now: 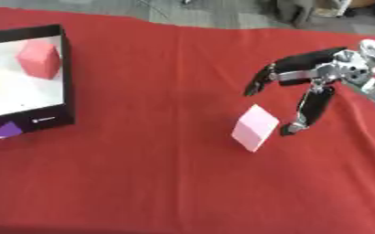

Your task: Pick up the objects with one hand, pass them to the other hand, and then place them into the box on the other side of the table.

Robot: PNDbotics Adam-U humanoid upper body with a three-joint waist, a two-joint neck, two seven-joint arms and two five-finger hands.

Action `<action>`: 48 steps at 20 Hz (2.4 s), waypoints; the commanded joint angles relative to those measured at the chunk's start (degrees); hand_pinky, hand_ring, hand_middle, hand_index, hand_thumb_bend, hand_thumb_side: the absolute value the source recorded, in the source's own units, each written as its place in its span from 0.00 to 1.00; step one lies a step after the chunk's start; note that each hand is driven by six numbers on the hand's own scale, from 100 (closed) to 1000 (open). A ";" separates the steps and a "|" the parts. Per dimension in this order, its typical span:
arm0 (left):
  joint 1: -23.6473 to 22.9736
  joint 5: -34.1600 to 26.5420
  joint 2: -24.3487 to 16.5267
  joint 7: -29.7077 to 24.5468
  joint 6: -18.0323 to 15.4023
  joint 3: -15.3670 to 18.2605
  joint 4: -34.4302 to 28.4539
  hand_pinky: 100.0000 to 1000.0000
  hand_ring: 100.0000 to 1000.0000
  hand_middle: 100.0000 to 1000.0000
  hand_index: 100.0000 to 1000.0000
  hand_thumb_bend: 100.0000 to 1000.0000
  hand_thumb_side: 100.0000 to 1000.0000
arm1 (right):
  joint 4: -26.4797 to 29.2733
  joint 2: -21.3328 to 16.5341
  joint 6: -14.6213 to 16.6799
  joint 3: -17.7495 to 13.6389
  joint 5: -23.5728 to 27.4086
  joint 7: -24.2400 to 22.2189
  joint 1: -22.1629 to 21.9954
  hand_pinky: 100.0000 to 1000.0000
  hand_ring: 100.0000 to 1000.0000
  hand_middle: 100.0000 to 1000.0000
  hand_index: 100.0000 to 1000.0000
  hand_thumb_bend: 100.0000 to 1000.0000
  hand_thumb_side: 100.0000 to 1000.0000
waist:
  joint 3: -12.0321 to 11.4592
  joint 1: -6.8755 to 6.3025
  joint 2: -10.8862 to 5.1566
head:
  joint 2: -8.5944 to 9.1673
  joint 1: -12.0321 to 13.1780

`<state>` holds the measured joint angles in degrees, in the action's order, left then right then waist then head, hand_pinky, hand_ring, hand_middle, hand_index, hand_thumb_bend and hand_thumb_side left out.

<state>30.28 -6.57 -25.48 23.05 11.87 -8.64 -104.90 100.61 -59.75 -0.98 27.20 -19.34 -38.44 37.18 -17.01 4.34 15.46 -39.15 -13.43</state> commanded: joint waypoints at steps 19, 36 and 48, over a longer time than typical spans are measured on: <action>0.13 -0.13 -0.05 0.32 0.10 0.42 -1.18 0.77 0.49 0.69 0.66 0.00 0.77 | -3.95 0.84 2.32 1.88 -2.66 2.11 0.50 0.88 0.84 0.77 0.85 0.43 0.00 | -0.37 -0.64 -0.37 | 0.05 -0.34; -0.03 -0.28 0.50 0.24 0.05 0.36 -1.39 0.78 0.49 0.69 0.66 0.00 0.76 | -9.69 4.42 3.62 4.54 -4.62 2.03 1.74 0.88 0.82 0.74 0.83 0.42 0.00 | -0.43 -0.84 -0.09 | 0.30 -0.67; -0.25 -0.33 0.77 0.28 0.06 0.33 -1.27 0.78 0.49 0.69 0.66 0.00 0.76 | -10.91 4.76 3.75 4.46 -4.48 3.01 1.84 0.87 0.82 0.72 0.80 0.40 0.00 | -0.38 -0.85 0.08 | 0.24 -0.96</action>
<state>29.64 -6.82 -24.23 23.20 12.01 -8.65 -105.13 89.67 -53.70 2.78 32.39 -23.93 -35.62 38.14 -17.40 3.89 16.32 -39.15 -14.25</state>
